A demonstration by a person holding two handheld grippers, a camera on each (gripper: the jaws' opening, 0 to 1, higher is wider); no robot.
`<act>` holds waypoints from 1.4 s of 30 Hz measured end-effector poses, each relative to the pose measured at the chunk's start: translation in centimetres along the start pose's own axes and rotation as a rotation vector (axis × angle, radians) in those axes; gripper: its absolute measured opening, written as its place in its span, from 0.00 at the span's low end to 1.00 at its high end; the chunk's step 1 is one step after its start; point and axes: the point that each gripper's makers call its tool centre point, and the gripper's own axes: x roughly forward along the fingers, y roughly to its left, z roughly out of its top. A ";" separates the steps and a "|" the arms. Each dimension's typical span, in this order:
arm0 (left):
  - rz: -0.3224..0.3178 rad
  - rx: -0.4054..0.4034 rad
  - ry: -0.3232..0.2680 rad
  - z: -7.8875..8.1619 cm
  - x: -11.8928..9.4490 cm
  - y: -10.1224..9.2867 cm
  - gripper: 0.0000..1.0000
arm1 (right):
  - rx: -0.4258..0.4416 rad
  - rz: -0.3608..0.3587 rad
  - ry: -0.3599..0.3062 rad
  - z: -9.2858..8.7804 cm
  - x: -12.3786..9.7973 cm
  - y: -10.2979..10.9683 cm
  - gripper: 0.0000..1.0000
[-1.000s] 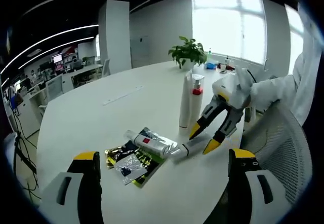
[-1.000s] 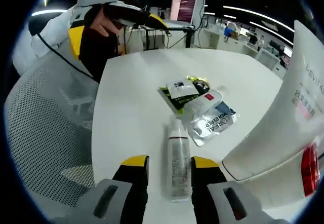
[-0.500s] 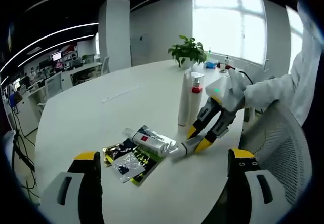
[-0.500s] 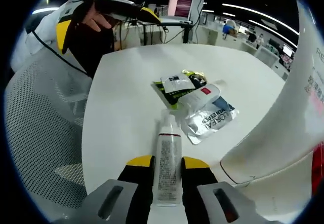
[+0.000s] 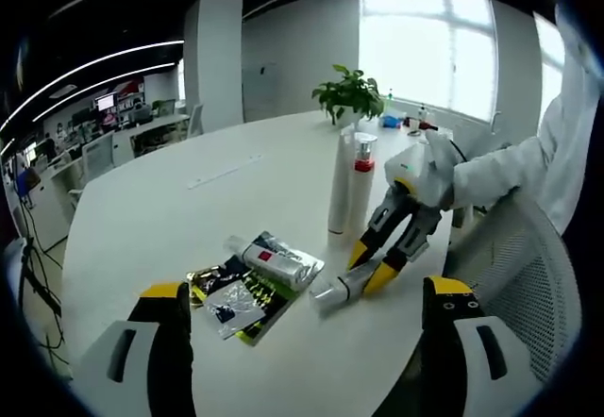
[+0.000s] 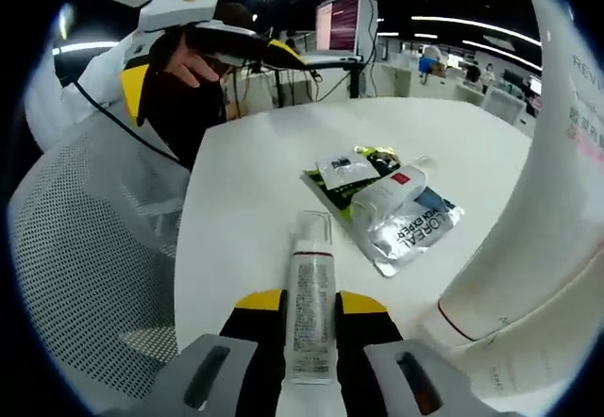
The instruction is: Arrange the skincare products in the storage area until every visible bottle or jar stands upright without overlapping.
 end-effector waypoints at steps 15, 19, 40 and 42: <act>0.002 -0.010 -0.010 0.0 -0.1 0.2 0.94 | 0.047 0.017 -0.011 0.2 0.2 0.5 0.09; -0.003 -0.013 -0.009 -0.2 -0.1 0.1 0.93 | 0.164 0.043 -0.076 1.3 -0.5 0.8 0.09; -0.092 -0.253 -0.285 5.5 0.7 -2.5 0.55 | 0.459 0.190 -0.476 8.8 -8.6 3.5 0.09; -0.106 -0.255 -0.289 5.5 0.9 -2.6 0.50 | 0.473 0.198 -0.503 9.3 -9.1 3.8 0.09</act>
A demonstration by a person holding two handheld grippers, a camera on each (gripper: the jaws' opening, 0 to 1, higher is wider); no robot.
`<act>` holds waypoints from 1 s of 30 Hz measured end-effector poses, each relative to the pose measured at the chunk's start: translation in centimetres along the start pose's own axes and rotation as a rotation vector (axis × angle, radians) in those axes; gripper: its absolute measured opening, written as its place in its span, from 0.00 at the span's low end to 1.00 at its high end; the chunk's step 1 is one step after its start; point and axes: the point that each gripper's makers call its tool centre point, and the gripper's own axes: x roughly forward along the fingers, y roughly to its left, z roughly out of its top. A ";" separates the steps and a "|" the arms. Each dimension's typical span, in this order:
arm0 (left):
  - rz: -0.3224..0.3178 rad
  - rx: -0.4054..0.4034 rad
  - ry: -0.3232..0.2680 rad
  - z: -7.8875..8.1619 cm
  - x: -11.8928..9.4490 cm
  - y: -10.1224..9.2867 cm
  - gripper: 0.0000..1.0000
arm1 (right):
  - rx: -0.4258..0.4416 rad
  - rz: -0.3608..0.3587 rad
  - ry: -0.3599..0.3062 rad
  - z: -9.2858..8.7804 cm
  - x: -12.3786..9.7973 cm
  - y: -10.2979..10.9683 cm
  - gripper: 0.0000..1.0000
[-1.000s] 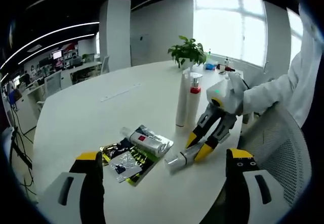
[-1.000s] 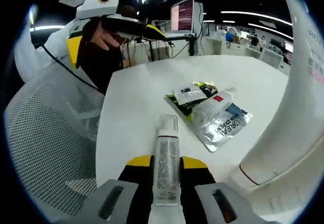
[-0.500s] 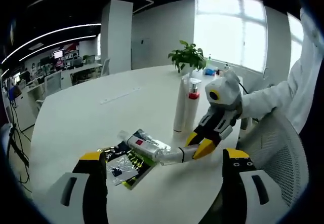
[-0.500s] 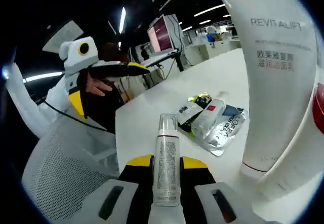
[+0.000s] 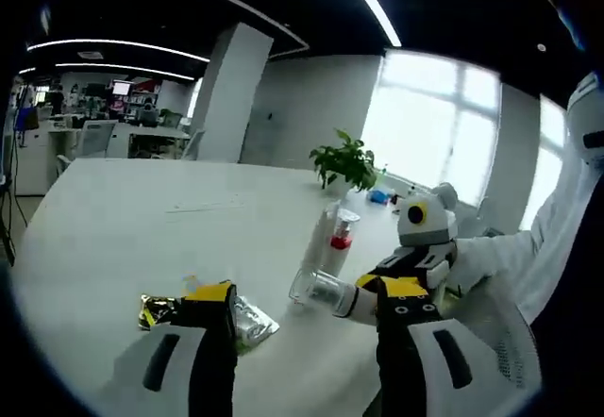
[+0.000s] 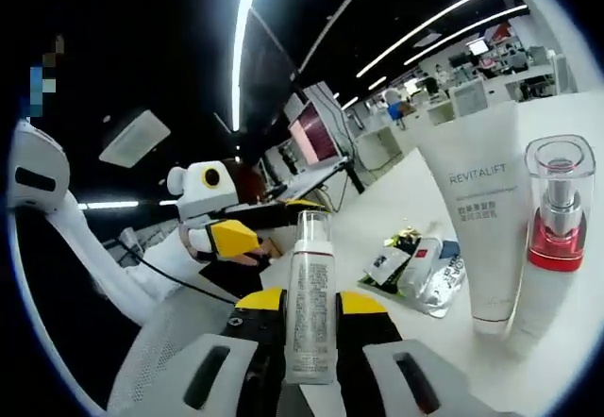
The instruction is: Arrange the skincare products in the storage area until every visible bottle or jar stands upright without overlapping.
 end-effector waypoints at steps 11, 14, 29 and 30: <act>-0.140 -0.175 -0.078 0.9 1.5 -3.4 0.33 | 0.091 0.100 -0.072 1.0 0.0 2.4 0.09; -0.147 -0.177 -0.071 0.8 1.7 -3.6 0.29 | 0.089 0.112 -0.066 1.0 0.2 2.7 0.09; -0.160 -0.213 -0.009 0.1 1.9 -3.6 0.20 | -0.144 0.048 0.048 -0.5 0.2 1.7 0.11; -0.148 -0.188 0.001 -0.1 2.1 -3.6 0.20 | -0.164 0.005 0.073 -0.7 0.1 1.3 0.12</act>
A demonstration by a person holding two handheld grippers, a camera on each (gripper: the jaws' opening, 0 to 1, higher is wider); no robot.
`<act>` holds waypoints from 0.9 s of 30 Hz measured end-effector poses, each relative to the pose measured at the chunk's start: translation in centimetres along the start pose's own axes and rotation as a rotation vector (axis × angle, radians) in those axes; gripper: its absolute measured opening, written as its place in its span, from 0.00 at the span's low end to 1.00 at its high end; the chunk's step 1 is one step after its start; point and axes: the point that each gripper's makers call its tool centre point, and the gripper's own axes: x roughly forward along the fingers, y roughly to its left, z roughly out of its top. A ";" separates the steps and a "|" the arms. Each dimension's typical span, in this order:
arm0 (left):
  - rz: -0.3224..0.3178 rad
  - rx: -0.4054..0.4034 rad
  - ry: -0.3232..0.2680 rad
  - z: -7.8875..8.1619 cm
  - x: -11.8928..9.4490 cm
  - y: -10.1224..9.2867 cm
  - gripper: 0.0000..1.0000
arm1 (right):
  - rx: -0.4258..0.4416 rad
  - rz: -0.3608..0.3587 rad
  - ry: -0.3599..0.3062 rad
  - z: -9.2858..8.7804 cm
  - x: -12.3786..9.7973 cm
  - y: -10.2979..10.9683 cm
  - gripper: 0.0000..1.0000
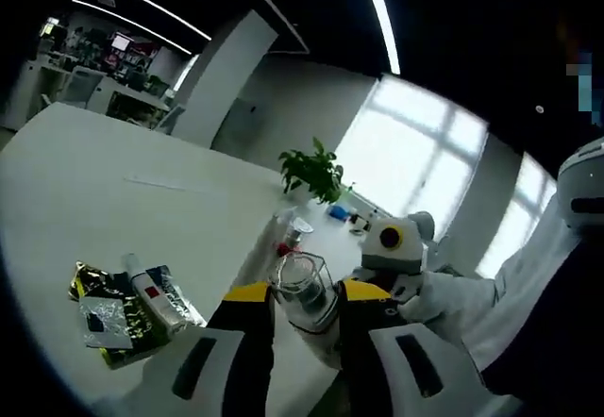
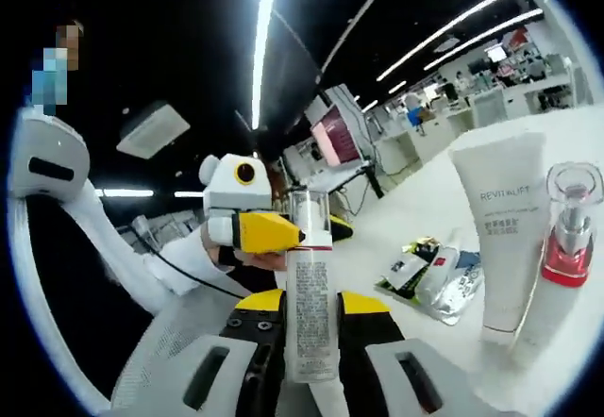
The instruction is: Arrange the skincare products in the storage area until every visible bottle or jar stands upright without overlapping.
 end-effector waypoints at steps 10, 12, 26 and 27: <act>0.047 0.031 0.004 -0.1 0.8 -0.1 0.17 | -0.272 -0.189 0.138 -1.0 0.3 -2.2 0.15; 0.063 0.027 -0.001 -0.1 0.9 0.0 0.16 | -0.315 -0.244 0.161 -1.0 0.1 -3.0 0.15; 0.067 0.046 -0.024 0.4 0.8 -0.1 0.19 | -0.302 -0.212 0.227 -1.3 -0.2 -2.1 0.14; 0.047 0.062 -0.028 0.5 0.8 -0.3 0.19 | -0.275 -0.194 0.213 -1.2 -0.3 -1.9 0.14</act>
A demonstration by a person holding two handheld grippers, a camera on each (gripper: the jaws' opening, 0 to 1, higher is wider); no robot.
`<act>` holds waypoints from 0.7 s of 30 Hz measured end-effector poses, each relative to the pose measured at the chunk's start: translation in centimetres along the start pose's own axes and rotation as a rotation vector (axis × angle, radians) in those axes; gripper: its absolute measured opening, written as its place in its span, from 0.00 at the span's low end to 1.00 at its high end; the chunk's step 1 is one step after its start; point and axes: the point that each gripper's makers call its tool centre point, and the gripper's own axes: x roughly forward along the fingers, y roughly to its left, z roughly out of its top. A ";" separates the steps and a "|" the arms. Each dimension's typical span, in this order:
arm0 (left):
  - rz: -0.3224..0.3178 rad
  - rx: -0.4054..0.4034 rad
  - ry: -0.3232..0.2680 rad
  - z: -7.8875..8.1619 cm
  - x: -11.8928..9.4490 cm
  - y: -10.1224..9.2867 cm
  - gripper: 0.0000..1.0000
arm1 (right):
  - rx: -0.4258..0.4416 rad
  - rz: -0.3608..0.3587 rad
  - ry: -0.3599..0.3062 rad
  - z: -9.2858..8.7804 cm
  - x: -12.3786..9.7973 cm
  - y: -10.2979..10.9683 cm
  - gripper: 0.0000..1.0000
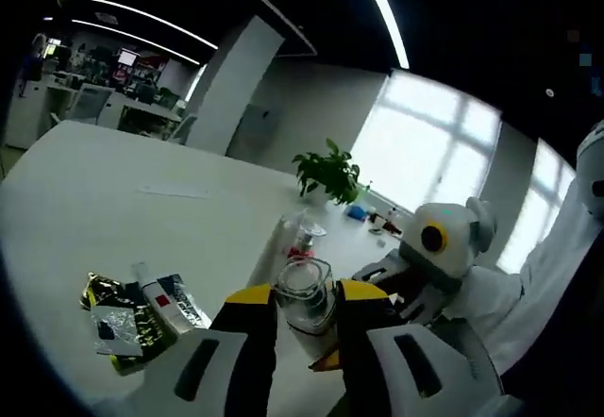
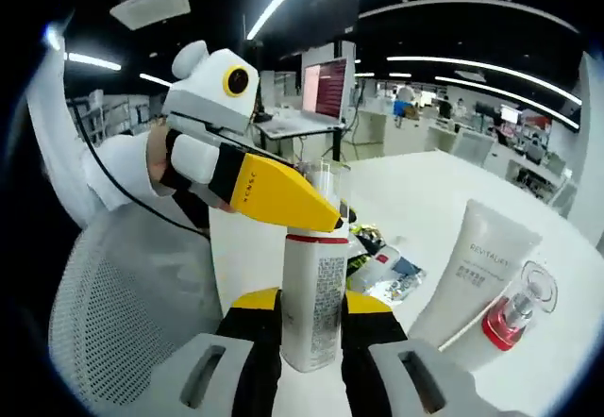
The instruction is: Arrange the skincare products in the storage area until every visible bottle or jar stands upright without overlapping.
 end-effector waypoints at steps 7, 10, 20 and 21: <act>-0.126 0.006 0.022 0.1 -0.4 -1.6 0.17 | 0.170 0.225 -0.070 0.3 -1.4 2.1 0.13; -0.177 0.025 0.052 -0.2 -0.3 -2.8 0.17 | 0.197 0.277 -0.064 0.0 -1.7 2.7 0.13; -0.145 -0.043 0.089 -0.9 0.3 -2.4 0.15 | 0.161 0.216 -0.022 -0.6 -0.9 2.2 0.14; -0.142 -0.040 0.085 -0.9 0.4 -2.3 0.14 | 0.133 0.189 -0.018 -0.6 -0.7 1.8 0.15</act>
